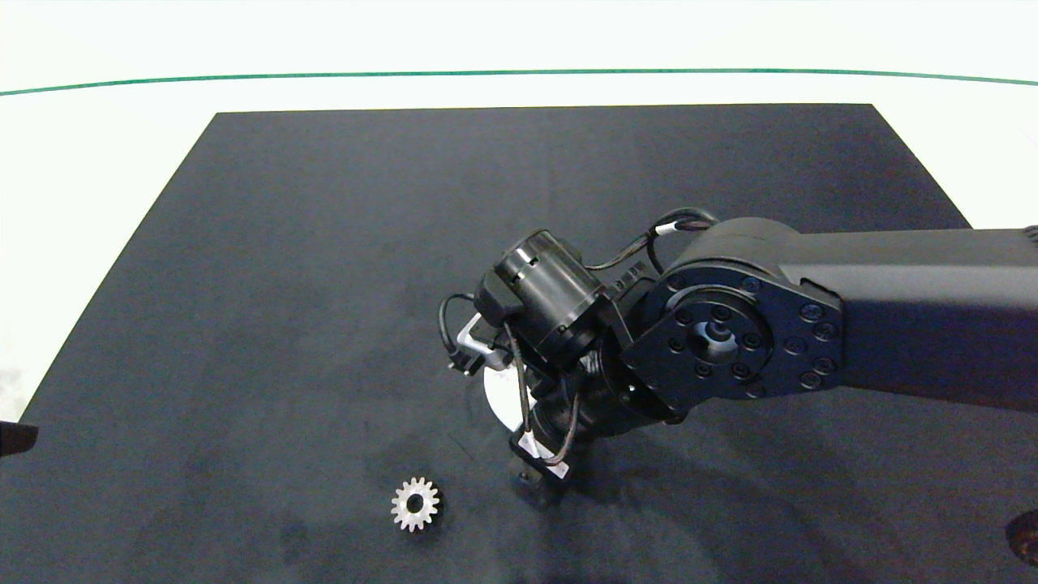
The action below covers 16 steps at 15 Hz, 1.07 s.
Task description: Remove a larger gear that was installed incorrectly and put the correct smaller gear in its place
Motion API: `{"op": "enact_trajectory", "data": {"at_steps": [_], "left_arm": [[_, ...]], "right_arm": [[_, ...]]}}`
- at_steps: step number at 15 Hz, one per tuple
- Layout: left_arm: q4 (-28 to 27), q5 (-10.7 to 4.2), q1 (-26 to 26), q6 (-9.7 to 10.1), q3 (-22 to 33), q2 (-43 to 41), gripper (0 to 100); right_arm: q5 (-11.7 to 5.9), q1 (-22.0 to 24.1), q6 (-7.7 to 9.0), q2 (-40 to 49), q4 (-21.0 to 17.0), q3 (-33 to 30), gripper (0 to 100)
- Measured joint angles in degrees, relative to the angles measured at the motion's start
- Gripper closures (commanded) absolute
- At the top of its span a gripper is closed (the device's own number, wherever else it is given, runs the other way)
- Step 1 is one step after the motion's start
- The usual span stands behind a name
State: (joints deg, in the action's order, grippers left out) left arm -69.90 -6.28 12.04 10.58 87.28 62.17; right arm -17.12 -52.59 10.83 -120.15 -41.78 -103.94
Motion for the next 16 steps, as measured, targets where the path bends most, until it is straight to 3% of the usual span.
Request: {"op": "enact_trajectory", "data": {"at_steps": [16], "left_arm": [[0.7,0.00,-0.2,0.09,0.0,-0.5,0]], "right_arm": [[-0.11,0.0,0.09,0.0,-0.5,0.4,34]]}}
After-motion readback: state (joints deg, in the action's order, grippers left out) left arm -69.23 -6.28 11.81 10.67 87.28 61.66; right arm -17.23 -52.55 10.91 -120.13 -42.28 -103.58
